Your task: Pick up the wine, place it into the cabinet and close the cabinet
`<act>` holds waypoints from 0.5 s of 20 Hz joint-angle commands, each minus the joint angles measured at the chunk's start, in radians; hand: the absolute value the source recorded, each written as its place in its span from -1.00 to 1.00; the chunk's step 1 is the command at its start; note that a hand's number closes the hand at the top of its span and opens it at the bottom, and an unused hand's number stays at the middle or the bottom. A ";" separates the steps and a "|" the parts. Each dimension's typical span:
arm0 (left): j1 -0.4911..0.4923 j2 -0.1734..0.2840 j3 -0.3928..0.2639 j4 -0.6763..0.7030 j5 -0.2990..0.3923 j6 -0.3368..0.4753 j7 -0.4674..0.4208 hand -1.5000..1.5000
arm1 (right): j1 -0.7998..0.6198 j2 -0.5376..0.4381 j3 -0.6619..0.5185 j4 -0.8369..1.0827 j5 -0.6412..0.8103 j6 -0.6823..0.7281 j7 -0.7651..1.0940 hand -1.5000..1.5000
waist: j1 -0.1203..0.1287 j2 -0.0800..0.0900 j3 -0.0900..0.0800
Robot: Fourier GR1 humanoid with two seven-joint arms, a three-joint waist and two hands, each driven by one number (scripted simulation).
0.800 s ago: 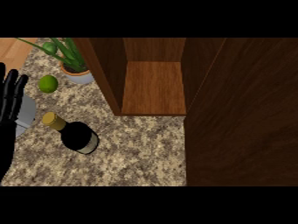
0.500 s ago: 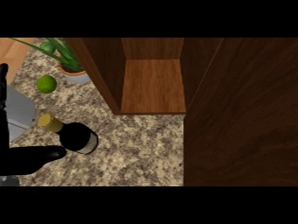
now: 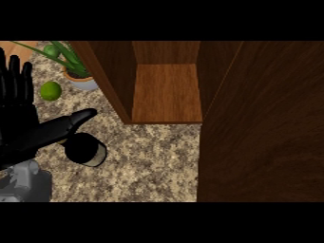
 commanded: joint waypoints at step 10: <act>-0.036 0.001 -0.072 -0.007 -0.039 0.113 0.073 -1.00 | 0.005 0.015 -0.048 -0.075 -0.062 0.036 0.096 -1.00 | 0.009 0.000 0.001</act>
